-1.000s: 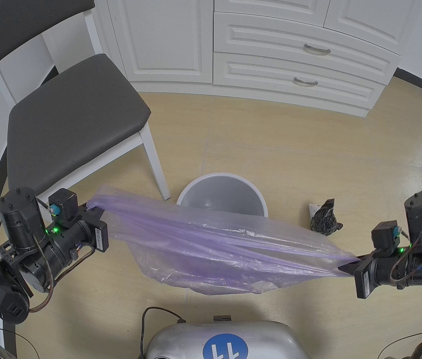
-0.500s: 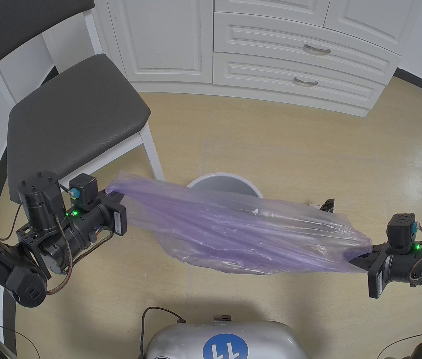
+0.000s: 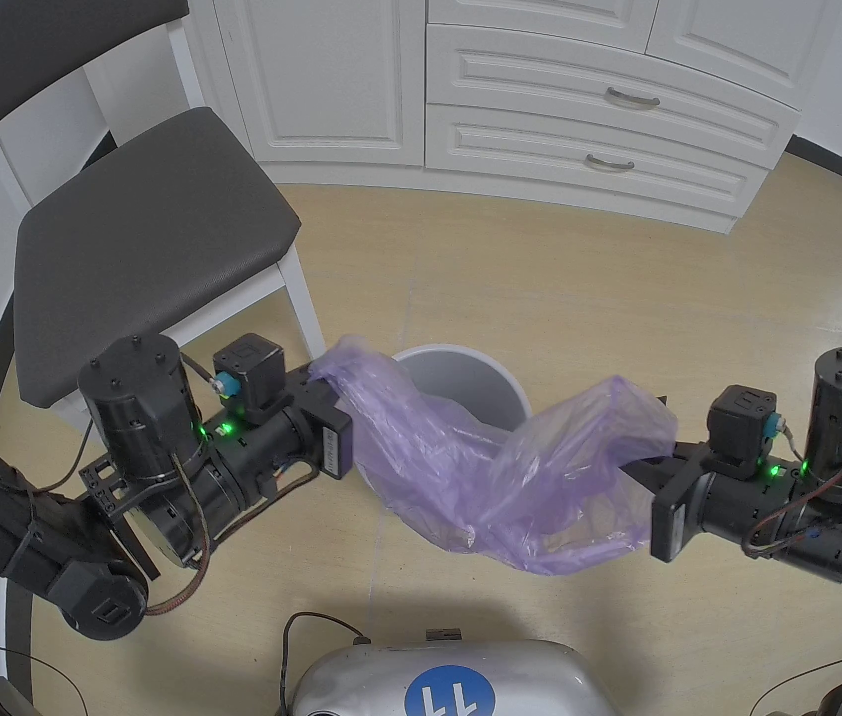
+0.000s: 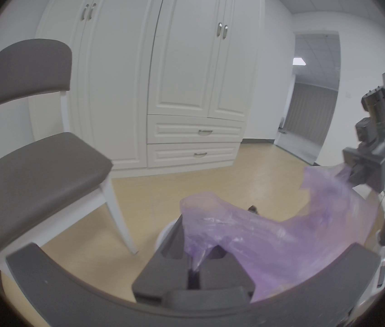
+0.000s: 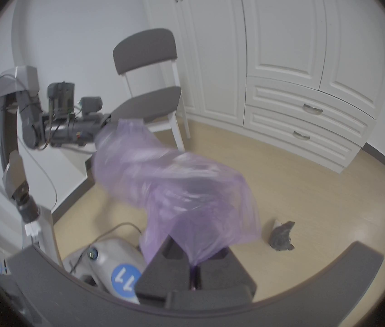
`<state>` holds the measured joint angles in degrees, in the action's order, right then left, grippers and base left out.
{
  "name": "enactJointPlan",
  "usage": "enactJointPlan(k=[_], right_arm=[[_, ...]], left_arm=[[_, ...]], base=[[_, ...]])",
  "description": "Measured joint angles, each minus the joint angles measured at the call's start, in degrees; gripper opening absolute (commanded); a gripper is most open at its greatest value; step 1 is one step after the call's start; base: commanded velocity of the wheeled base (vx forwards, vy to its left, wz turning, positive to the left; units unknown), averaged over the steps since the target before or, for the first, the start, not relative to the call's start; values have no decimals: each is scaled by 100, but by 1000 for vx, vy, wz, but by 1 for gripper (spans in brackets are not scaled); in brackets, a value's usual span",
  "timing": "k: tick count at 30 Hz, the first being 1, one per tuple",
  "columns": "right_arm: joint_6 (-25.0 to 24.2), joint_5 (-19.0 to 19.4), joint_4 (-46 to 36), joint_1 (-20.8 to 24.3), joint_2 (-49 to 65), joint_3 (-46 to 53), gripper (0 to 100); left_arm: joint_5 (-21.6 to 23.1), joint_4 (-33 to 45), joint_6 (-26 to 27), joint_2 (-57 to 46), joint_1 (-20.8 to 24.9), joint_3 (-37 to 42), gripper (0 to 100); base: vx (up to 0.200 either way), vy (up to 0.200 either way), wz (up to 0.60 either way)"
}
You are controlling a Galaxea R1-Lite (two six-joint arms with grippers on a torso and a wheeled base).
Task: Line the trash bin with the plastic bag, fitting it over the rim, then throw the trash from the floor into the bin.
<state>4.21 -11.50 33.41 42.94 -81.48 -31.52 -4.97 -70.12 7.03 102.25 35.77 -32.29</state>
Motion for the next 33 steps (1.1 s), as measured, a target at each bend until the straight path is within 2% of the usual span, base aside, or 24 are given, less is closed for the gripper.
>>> enactJointPlan(k=[5, 10, 17, 23, 33], right_arm=[[-200, -380, 1120, 246, -595, 79, 0], [-399, -519, 1897, 450, -1148, 124, 0], [-718, -569, 2792, 731, -1736, 91, 0], [-742, -728, 3901, 772, -2196, 13, 0], [-720, -774, 4125, 566, -2562, -15, 0]], left_arm=[[-17, -216, -263, 28, 502, -21, 0], [-30, -452, -589, 105, 839, -111, 0], [-77, -1073, -831, 391, 1059, -301, 0], [-197, -1448, -847, 778, 1106, -464, 0], [-257, -1552, -900, 1254, 1031, -731, 0]], base=[[0, 0, 0], [0, 0, 0], [0, 0, 0], [0, 0, 0], [0, 0, 0]])
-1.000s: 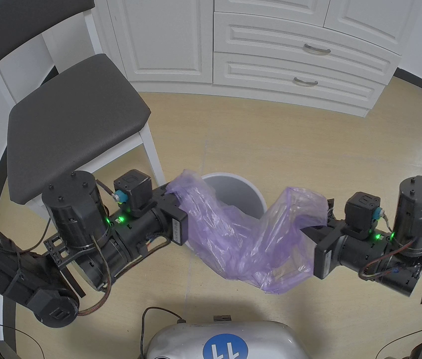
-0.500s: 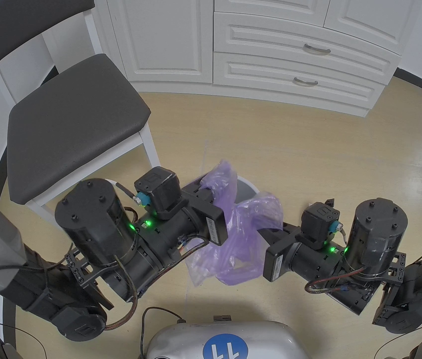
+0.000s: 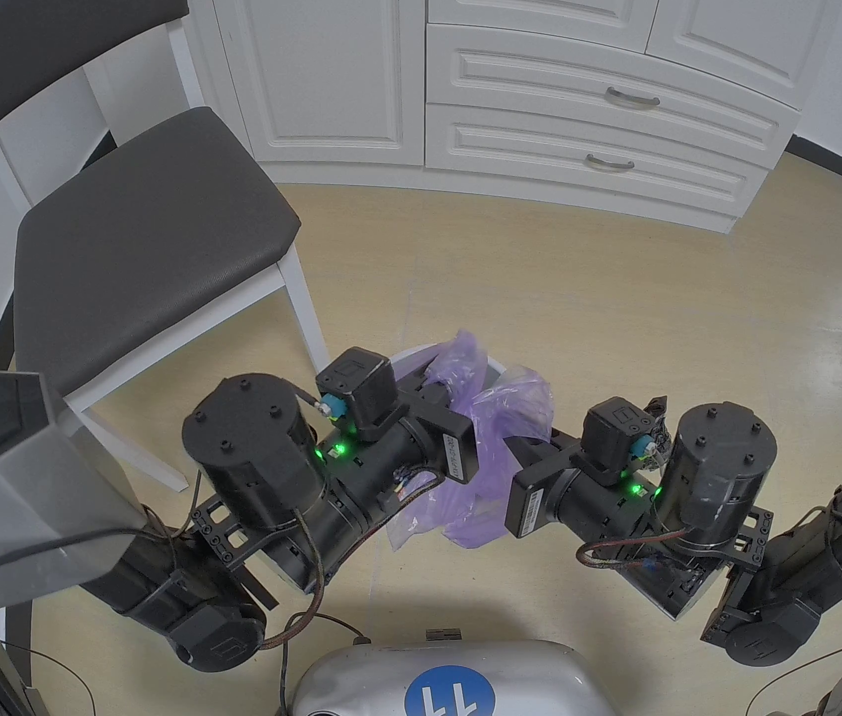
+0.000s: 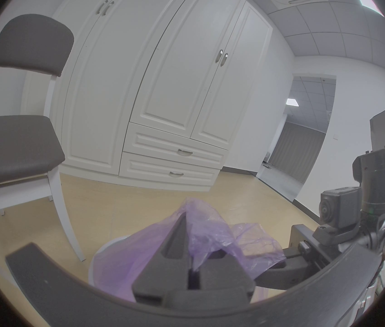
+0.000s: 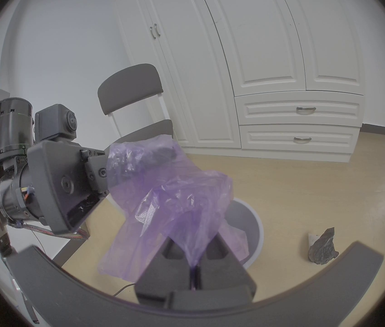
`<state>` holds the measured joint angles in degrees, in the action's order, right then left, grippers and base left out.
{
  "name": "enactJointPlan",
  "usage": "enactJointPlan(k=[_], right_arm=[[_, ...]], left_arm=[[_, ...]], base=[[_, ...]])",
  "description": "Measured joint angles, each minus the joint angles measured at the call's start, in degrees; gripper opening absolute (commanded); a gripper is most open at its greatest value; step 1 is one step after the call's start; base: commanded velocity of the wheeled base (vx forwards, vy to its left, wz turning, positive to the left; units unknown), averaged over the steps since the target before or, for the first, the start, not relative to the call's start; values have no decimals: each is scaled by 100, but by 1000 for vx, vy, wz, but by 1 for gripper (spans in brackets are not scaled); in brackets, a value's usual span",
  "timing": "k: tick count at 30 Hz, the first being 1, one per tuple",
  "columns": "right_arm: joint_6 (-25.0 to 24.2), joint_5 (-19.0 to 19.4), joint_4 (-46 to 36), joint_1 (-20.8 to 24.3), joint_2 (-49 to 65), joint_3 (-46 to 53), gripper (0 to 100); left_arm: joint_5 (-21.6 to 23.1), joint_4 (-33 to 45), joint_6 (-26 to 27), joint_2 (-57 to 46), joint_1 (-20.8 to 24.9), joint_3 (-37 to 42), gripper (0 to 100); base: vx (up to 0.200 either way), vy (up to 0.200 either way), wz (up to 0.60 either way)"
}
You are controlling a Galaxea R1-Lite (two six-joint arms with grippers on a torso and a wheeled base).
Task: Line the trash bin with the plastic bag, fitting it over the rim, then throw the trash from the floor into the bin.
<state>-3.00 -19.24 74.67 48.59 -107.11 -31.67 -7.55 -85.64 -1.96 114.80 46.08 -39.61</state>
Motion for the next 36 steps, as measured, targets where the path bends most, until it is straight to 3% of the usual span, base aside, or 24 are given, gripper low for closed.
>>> enactJointPlan(k=[19, 27, 36], right_arm=[[-668, 709, 13, -800, -1079, -667, 0], [-773, 761, -20, -1092, -1473, -951, 0], [-781, 818, -44, -1381, -1751, -1108, 0]], left_arm=[[5, 44, -143, 990, -595, -769, 0], [57, 84, -638, 1588, -780, -1401, 0], [71, 394, -794, 2302, -1122, -2092, 0]], base=[[0, 0, 0], [0, 0, 0], [0, 0, 0]])
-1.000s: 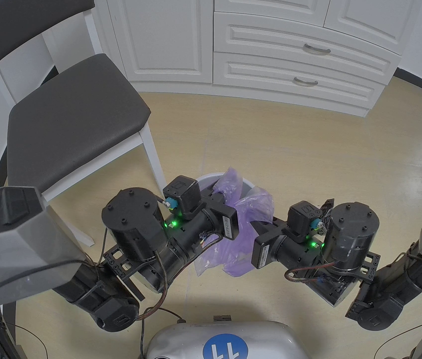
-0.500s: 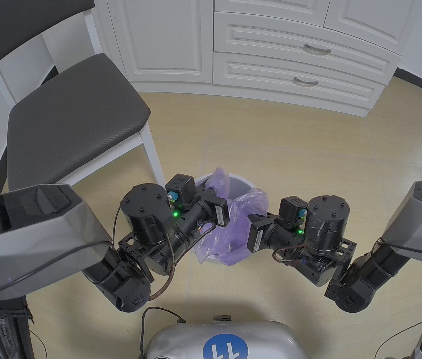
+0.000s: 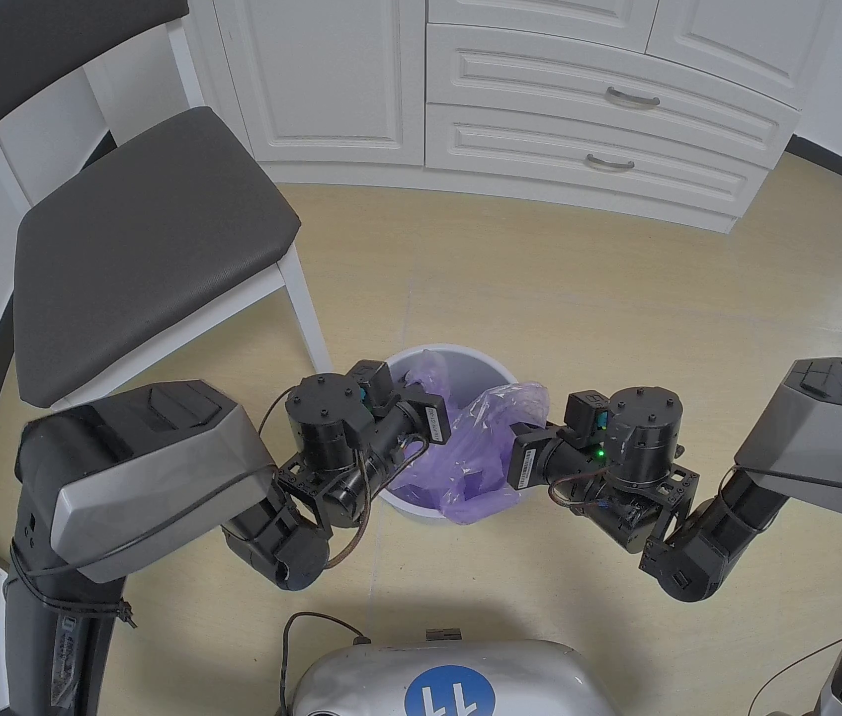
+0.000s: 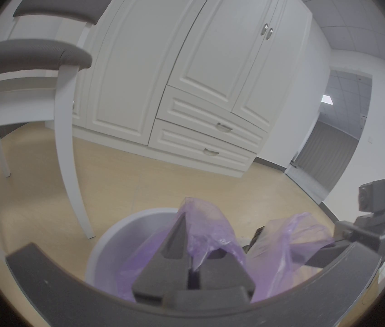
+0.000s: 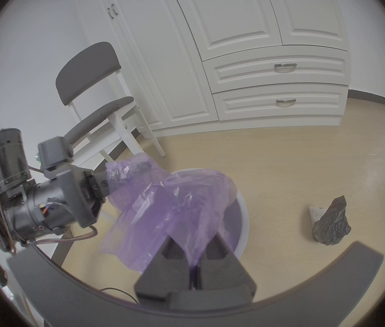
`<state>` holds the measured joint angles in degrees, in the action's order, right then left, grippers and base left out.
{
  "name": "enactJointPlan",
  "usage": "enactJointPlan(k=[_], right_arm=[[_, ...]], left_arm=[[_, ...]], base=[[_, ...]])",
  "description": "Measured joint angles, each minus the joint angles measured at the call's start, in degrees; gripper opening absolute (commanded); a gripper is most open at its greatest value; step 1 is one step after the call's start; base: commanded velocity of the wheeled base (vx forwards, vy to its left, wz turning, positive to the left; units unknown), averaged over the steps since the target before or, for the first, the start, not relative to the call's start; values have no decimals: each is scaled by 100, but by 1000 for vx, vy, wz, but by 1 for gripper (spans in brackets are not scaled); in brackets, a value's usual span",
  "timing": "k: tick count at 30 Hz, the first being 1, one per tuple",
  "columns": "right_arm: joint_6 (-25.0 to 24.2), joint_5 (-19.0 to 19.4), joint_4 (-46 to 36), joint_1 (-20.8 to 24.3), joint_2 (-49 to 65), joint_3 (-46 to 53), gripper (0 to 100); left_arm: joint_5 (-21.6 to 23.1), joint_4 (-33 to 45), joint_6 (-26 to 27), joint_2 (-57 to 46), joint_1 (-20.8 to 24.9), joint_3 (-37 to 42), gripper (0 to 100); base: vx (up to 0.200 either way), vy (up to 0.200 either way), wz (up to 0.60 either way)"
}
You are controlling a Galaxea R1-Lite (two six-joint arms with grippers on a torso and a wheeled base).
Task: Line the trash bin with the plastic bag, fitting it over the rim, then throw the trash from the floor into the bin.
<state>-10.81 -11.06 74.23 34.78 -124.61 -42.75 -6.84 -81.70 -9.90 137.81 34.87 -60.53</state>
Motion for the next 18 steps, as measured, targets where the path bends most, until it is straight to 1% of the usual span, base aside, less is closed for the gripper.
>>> enactJointPlan(k=[6, 10, 15, 18], right_arm=[[9, 9, -13, -160, -91, -63, 0], [102, 4, -82, -306, -69, -60, 0], [611, -2, -564, -599, 110, 52, 0], [1037, -5, -822, -827, 295, 224, 0]], left_arm=[[11, 463, -37, 66, -489, -228, 0], [96, 1029, -37, -129, -805, -236, 0], [274, 1833, 18, -562, -1114, -24, 0], [427, 2239, 232, -883, -1302, 190, 0]], base=[[0, 0, 0], [0, 0, 0], [0, 0, 0], [0, 0, 0]])
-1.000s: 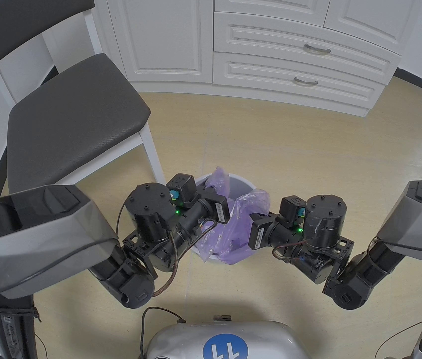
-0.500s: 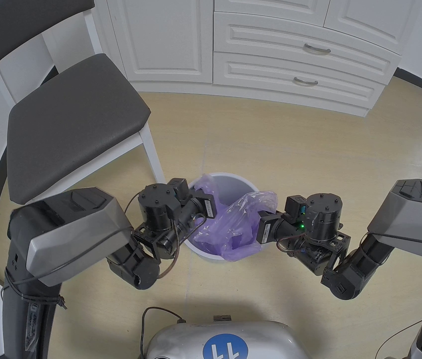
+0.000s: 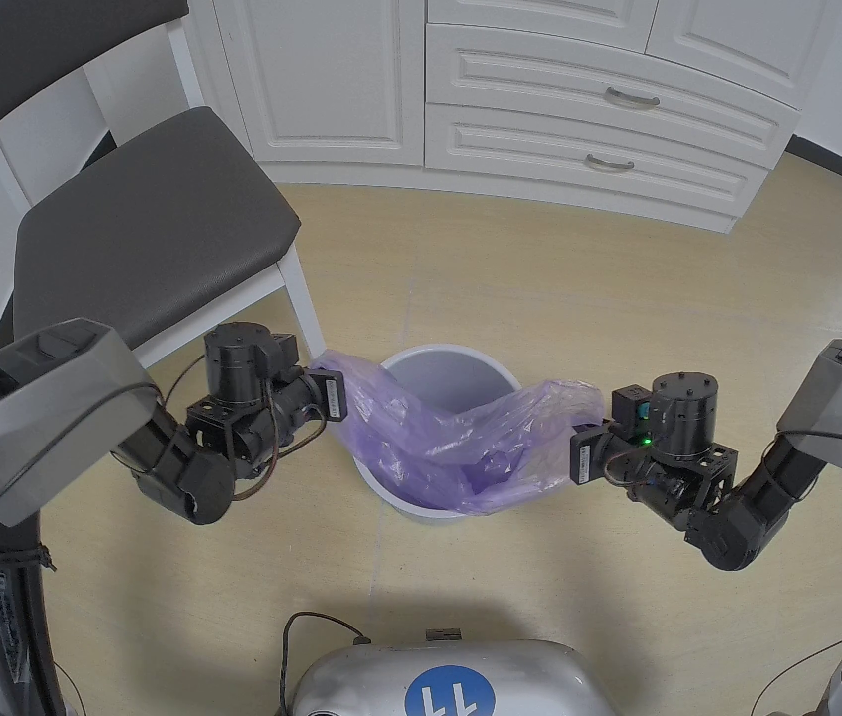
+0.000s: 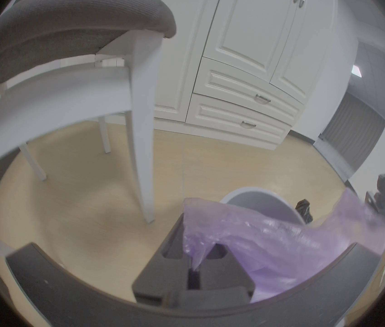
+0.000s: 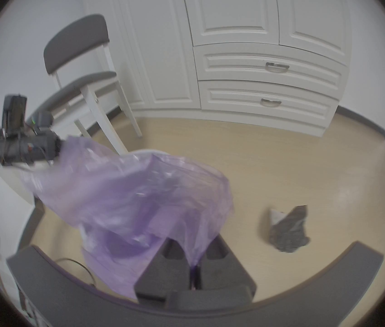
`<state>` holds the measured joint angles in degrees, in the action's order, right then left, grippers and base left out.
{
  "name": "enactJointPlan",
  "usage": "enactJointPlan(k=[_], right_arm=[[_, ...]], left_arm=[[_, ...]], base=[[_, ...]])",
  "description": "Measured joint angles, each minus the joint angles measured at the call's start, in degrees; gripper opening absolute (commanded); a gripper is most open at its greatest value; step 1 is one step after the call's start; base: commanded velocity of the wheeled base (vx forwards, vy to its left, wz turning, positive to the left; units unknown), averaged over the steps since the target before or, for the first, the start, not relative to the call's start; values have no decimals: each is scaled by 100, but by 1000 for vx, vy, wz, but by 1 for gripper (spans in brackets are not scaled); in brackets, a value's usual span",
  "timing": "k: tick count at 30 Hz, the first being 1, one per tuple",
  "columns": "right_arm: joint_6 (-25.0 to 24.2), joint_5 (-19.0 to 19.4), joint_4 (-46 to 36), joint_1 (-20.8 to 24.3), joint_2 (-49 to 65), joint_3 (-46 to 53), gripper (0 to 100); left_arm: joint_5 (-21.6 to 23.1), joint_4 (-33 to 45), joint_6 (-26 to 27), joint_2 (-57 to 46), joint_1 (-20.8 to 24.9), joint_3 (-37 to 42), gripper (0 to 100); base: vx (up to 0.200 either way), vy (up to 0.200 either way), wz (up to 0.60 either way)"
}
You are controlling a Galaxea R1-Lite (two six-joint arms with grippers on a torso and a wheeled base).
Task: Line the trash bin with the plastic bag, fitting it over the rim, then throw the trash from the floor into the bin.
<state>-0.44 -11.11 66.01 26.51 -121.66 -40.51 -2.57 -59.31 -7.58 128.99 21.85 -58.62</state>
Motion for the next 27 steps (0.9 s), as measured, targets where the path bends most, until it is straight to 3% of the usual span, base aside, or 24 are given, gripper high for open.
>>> enactJointPlan(k=[5, 20, 27], right_arm=[[690, -2, -68, -257, 226, 378, 0], [1888, -13, -40, -455, 419, 1262, 0], [2565, 151, 0, -456, 556, 1771, 0]], left_arm=[[121, 189, 602, -317, -263, 304, 0], [176, 325, 1535, -540, -477, 935, 0], [449, 701, 1770, -656, -503, 1252, 0]], base=[[0, 0, 0], [0, 0, 0], [0, 0, 0]])
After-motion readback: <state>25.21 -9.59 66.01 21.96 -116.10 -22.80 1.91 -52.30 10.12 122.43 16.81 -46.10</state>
